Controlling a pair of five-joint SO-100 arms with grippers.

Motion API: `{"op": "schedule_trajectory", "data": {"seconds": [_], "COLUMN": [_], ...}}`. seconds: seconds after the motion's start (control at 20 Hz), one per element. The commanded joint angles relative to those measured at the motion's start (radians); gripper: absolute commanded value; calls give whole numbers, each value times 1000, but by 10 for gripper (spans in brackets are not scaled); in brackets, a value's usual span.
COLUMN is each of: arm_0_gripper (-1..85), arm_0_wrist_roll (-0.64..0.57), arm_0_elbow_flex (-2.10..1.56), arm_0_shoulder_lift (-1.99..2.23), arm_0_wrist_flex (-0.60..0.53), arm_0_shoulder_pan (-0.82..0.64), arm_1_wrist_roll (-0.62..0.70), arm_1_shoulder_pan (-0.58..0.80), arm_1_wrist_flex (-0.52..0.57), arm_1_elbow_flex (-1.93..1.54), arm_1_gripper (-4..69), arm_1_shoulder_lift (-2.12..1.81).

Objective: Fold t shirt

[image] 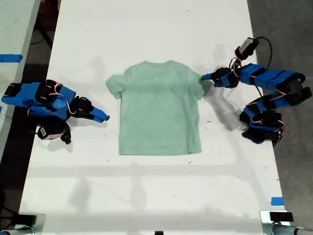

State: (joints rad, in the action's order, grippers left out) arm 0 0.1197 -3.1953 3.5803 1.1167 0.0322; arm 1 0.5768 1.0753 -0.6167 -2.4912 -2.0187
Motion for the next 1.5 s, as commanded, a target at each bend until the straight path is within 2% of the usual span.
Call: {"op": "schedule_trajectory", "data": {"seconds": [0.0, 0.1, 0.15, 0.2, 0.4, 0.65, 0.8, 0.95, 1.25, 1.45], "arm_0_gripper": [118, 119, 119, 119, 119, 119, 119, 119, 119, 119], "arm_0_wrist_roll": [-5, -5, -5, -5, -5, -5, -5, -5, -5, -5], "arm_0_elbow_flex": [-8, -8, -8, -8, -8, -8, -8, -8, -8, -8], "arm_0_shoulder_lift": [6, 6, 6, 6, 6, 6, 6, 6, 6, 6], "arm_0_wrist_flex": [-15, -15, -15, -15, -15, -15, -15, -15, -15, -15], "arm_0_shoulder_pan": [-6, -6, -6, -6, -6, -6, -6, -6, -6, -6], "arm_1_wrist_roll": [-17, -17, -23, -26, -18, 38, 72, 87, 112, 133], "arm_1_shoulder_pan": [-35, -55, -58, -61, -66, -112, -176, -253, -454, -617], "arm_1_wrist_flex": [64, 58, 48, 37, -58, -327, -442, -462, -374, -371], "arm_1_elbow_flex": [43, 94, 104, 106, 137, 360, 568, 715, 946, 1210], "arm_1_gripper": [233, 160, 66, 14, 14, 14, 14, 14, 14, 14], "arm_1_shoulder_lift": [60, 115, 124, 124, 83, -66, -64, -3, 225, 517]}}
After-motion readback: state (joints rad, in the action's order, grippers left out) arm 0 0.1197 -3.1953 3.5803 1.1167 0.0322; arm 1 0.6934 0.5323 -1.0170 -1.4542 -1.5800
